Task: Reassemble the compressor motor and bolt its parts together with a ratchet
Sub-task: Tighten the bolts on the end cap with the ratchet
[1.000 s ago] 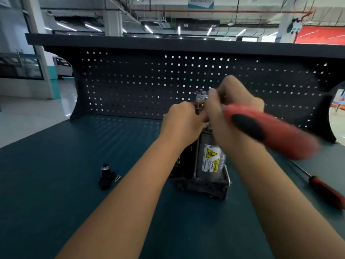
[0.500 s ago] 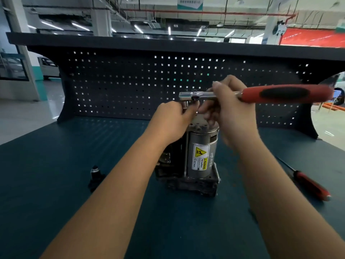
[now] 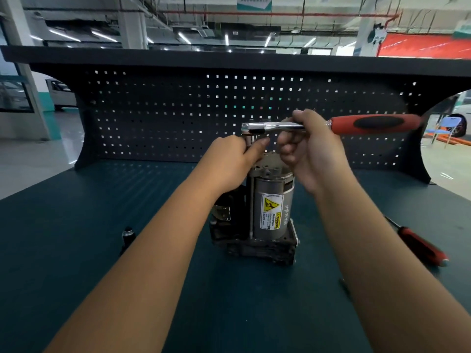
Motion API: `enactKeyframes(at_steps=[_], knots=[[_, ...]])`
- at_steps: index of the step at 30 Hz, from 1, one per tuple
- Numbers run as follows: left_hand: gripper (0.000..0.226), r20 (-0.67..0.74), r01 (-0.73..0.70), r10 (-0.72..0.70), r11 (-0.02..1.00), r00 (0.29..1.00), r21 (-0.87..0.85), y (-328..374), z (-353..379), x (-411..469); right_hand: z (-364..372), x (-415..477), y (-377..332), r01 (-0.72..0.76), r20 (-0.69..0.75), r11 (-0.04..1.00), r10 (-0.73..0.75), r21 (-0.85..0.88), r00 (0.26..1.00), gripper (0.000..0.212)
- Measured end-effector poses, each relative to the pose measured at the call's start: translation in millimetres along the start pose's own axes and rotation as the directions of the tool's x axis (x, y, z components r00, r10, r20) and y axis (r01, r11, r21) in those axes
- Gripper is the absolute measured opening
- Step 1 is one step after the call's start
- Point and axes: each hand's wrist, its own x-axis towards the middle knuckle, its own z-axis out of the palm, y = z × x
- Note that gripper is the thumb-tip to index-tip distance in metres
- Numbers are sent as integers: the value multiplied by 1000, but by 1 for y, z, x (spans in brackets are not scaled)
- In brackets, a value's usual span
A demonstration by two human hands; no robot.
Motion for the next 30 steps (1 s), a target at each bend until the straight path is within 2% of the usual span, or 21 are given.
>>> enactKeyframes(at_steps=[1, 2, 3, 4, 5, 8, 10, 12, 14, 16, 17, 19, 20, 21, 22, 23, 24, 25, 26, 28, 30], knots=[[47, -8, 10, -10, 1000, 1000, -6, -1, 0, 0, 3, -7, 5, 177, 20, 973, -176, -149, 984, 26], [49, -21, 21, -21, 1000, 1000, -3, -2, 0, 0, 7, -15, 12, 358, 58, 872, -360, -334, 931, 27], [51, -29, 25, -24, 1000, 999, 7, -3, 1, 1, 11, -23, 18, 480, 110, 715, -499, -509, 860, 27], [50, -30, 22, -21, 999, 999, 40, -4, 2, 2, 14, -28, 24, 526, 148, 568, -578, -633, 803, 25], [46, -22, 15, -13, 994, 1000, 111, -3, 4, 3, 14, -29, 28, 513, 151, 493, -601, -702, 785, 25], [36, -29, -26, 36, 952, 999, 306, 0, 8, 4, 15, -26, 24, 478, 165, 493, -550, -727, 818, 31], [41, -55, -42, 58, 964, 997, 262, 0, 7, 3, 15, -21, 18, 481, 162, 539, -533, -692, 831, 30], [50, -103, -48, 63, 989, 993, 142, -1, 4, 0, 8, -12, 10, 426, 103, 740, -441, -521, 891, 30], [50, -82, -61, 63, 998, 995, 30, 0, 1, -3, -2, -3, 2, 192, 40, 961, -188, -200, 981, 27], [46, -15, -47, 46, 998, 999, -50, 0, -2, -6, -8, 3, 0, -38, 37, 999, 38, 10, 999, 28], [46, -2, -47, 47, 997, 999, -69, 1, -3, -7, -9, 4, 1, -44, 48, 999, 43, 10, 998, 29], [48, -28, -49, 47, 996, 999, -76, -1, -2, -7, -5, 0, 7, 158, 101, 978, -145, -136, 984, 26], [49, -39, -37, 34, 998, 999, -57, -1, -2, -6, -3, -9, 9, 304, 153, 915, -271, -265, 950, 26], [49, -41, -24, 22, 999, 999, -32, 0, -2, -5, -1, -17, 11, 444, 208, 794, -392, -416, 896, 25], [46, -33, -18, 18, 1000, 999, 11, 0, -2, -3, 0, -25, 14, 558, 275, 628, -495, -542, 824, 24], [40, -21, -24, 26, 997, 999, 80, 1, -3, -1, 2, -32, 17, 639, 361, 464, -554, -614, 750, 21], [36, -10, -25, 26, 991, 1000, 130, 3, -3, 0, 5, -37, 21, 689, 430, 357, -579, -630, 693, 20], [33, -6, -27, 29, 987, 1000, 158, 3, -3, 0, 8, -39, 24, 698, 439, 326, -591, -637, 676, 23], [34, -10, -33, 35, 987, 999, 159, 2, -3, 0, 10, -37, 25, 672, 392, 370, -595, -642, 702, 27], [45, -9, -33, 34, 995, 999, 90, 1, -3, -1, 11, -27, 17, 542, 218, 635, -517, -551, 827, 29], [53, -9, -18, 18, 1000, 1000, -25, 0, -4, -3, 7, -14, 4, 285, 97, 916, -268, -281, 958, 26]])
